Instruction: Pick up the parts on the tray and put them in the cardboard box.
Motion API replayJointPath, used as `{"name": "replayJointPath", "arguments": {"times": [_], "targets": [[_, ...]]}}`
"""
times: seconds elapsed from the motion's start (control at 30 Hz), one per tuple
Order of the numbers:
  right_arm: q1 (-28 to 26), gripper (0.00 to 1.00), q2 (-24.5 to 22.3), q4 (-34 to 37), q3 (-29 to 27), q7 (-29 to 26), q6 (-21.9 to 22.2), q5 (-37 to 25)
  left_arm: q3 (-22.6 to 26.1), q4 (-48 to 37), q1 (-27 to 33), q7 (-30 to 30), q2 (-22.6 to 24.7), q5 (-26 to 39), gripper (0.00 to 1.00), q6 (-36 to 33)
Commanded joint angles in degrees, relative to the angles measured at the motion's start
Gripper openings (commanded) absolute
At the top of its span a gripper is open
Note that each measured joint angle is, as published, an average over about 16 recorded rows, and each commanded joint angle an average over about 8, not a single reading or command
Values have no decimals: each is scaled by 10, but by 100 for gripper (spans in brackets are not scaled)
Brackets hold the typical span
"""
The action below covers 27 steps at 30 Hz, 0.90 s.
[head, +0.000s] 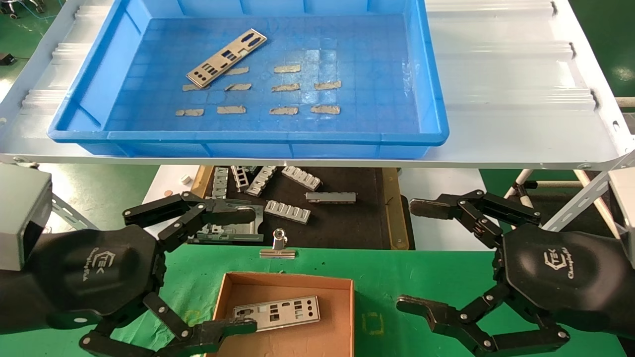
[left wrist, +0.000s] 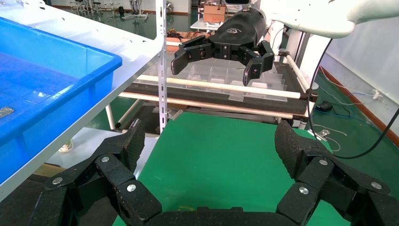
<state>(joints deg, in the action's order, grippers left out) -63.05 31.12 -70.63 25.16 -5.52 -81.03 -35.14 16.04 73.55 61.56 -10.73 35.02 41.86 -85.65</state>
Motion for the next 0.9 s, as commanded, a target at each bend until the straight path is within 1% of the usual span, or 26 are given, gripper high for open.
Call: {"name": "replayJointPath", "arguments": {"times": [0.03, 0.9], "targets": [[0, 100, 0, 0, 0, 0, 0, 0, 0, 0, 0, 0, 0, 0, 100, 0], [0, 100, 0, 0, 0, 0, 0, 0, 0, 0, 0, 0, 0, 0, 100, 0]]}}
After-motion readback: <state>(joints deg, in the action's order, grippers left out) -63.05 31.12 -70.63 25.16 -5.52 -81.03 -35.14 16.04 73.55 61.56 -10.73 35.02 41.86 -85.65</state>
